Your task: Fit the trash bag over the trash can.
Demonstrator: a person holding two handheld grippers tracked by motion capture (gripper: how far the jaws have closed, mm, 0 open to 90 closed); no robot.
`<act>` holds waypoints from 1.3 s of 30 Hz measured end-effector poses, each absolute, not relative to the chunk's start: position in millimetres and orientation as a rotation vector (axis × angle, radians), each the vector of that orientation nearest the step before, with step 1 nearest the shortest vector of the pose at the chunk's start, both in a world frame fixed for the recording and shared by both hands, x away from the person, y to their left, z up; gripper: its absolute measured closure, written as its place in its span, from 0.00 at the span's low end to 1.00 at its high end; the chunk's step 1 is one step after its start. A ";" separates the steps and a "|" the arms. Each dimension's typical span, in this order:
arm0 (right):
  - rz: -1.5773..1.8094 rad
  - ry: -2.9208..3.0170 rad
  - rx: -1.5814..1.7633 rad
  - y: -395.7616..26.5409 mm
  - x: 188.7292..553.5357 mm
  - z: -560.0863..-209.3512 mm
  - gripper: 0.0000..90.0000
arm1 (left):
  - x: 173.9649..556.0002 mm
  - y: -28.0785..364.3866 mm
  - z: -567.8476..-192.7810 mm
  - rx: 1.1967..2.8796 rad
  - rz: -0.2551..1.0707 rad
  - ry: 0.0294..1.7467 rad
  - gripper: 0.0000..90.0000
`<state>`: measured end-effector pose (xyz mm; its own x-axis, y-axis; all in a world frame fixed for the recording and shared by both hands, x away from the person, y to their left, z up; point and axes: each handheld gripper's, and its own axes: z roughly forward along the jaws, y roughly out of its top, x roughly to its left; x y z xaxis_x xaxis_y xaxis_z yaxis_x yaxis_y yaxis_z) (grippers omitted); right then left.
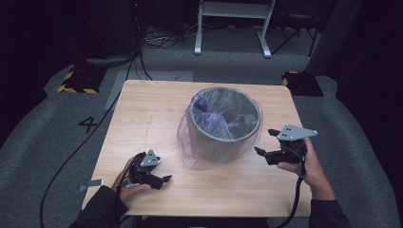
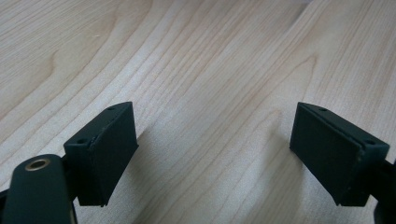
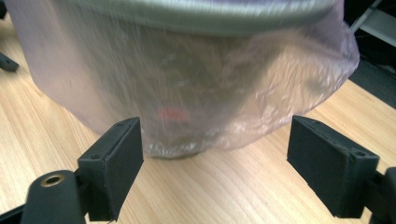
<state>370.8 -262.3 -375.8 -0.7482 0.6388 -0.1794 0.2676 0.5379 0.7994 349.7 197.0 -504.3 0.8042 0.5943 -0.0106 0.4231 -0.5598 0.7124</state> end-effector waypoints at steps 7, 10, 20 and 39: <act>1.037 2.344 0.740 -262.0 368.2 -388.3 0.21 | 349.7 197.0 -504.3 2.248 0.299 0.745 0.16; 1.011 2.354 0.746 -262.3 367.2 -393.7 0.21 | 349.7 197.0 -504.3 2.248 0.298 0.745 0.16; 0.919 2.374 0.764 -266.4 367.0 -409.3 0.21 | 349.7 197.0 -504.2 2.249 0.299 0.744 0.16; 0.827 2.404 0.791 -273.3 364.7 -433.1 0.22 | 349.7 196.9 -504.3 2.248 0.298 0.745 0.16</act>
